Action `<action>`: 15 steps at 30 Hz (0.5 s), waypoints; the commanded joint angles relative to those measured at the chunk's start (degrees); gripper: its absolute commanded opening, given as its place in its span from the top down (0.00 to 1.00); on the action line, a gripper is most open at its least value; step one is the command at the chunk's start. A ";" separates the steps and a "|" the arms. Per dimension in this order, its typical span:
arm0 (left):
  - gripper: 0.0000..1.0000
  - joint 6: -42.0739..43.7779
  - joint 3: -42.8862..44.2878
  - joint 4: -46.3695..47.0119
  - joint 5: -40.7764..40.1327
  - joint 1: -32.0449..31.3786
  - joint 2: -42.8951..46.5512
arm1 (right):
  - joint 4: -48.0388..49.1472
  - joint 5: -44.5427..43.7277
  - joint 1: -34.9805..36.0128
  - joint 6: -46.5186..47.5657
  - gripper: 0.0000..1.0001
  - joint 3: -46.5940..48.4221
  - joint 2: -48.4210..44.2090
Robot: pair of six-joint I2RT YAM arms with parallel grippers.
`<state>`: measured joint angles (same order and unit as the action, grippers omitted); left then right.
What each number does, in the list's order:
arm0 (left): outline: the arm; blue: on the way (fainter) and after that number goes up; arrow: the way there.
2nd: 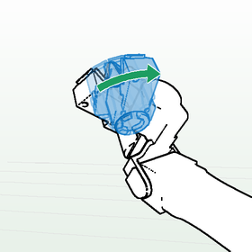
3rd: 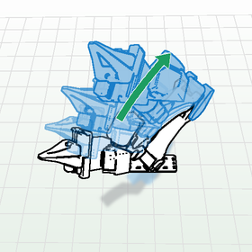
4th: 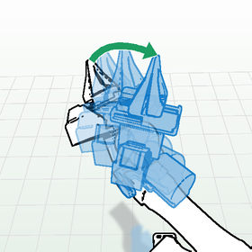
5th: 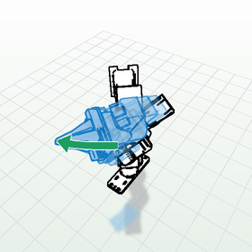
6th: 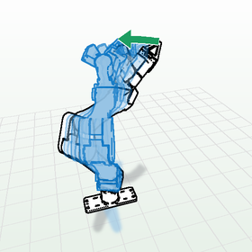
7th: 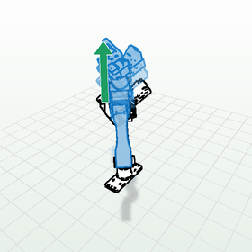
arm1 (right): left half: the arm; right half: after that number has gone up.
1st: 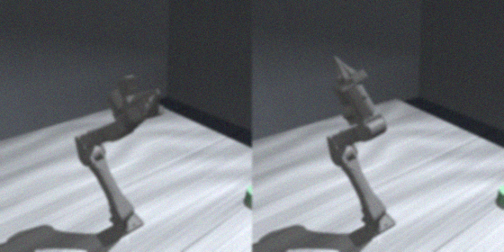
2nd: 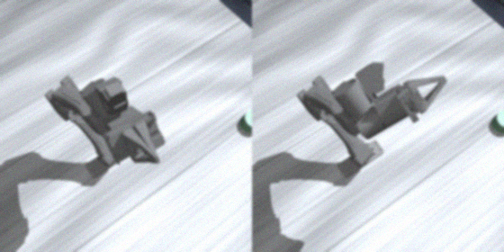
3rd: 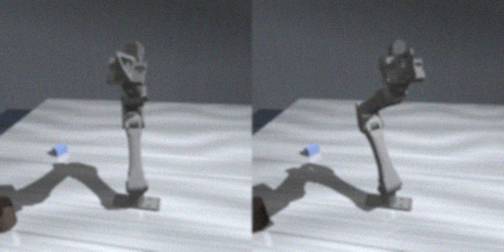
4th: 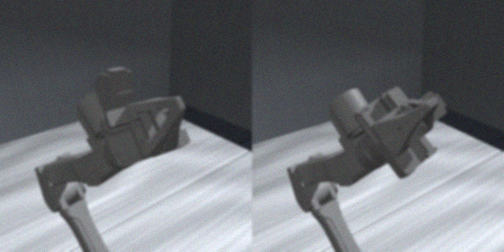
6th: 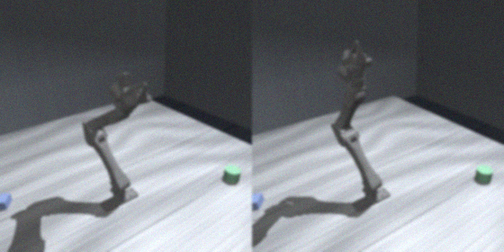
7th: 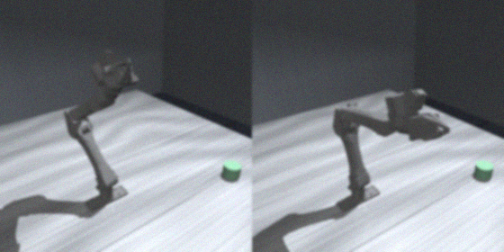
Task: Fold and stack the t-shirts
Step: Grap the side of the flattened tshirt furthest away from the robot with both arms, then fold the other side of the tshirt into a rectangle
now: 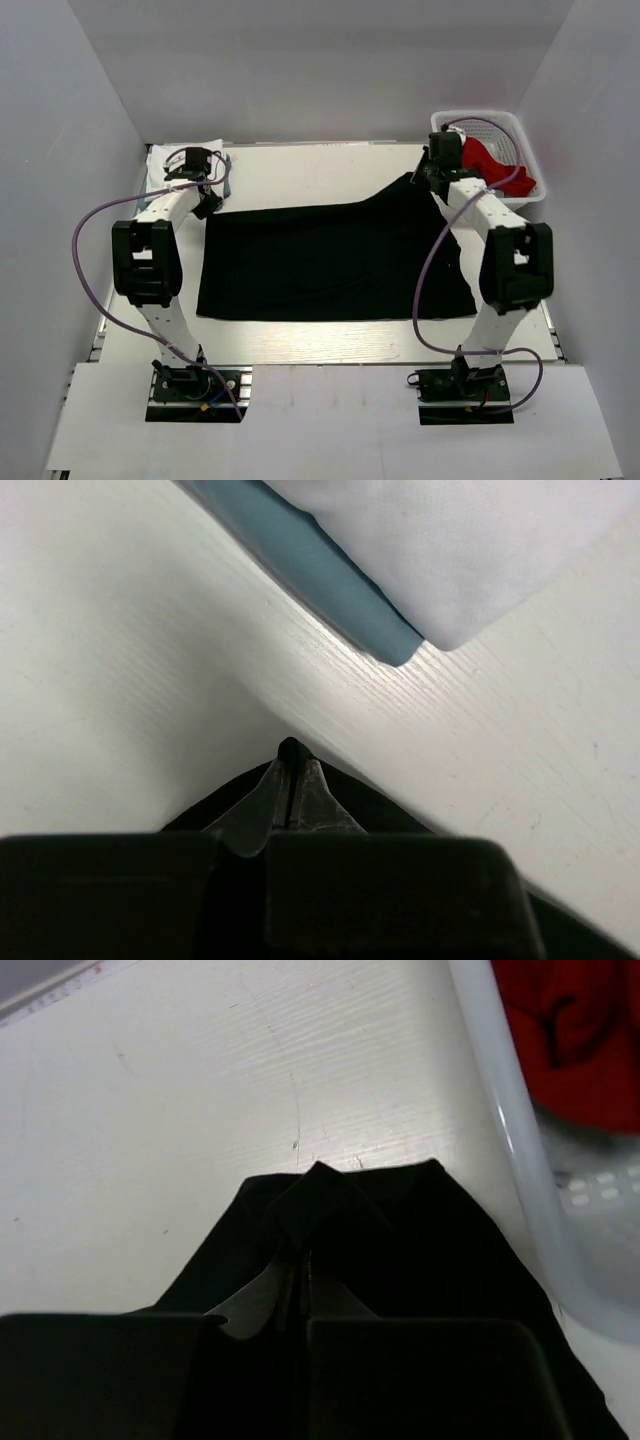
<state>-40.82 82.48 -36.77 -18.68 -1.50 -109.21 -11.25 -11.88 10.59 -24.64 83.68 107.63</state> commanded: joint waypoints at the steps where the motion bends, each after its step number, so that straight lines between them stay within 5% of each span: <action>1: 1.00 2.49 -2.75 4.25 -1.19 -0.61 6.63 | 2.81 -1.21 0.05 -1.98 1.00 -7.90 -6.81; 15: 1.00 4.17 -13.47 7.16 -0.13 -0.61 16.48 | -9.05 -3.24 -0.22 -5.06 1.00 -26.10 -32.81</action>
<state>-37.43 71.11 -31.05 -18.55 -2.11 -96.86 -17.58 -14.00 10.52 -27.38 60.23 79.92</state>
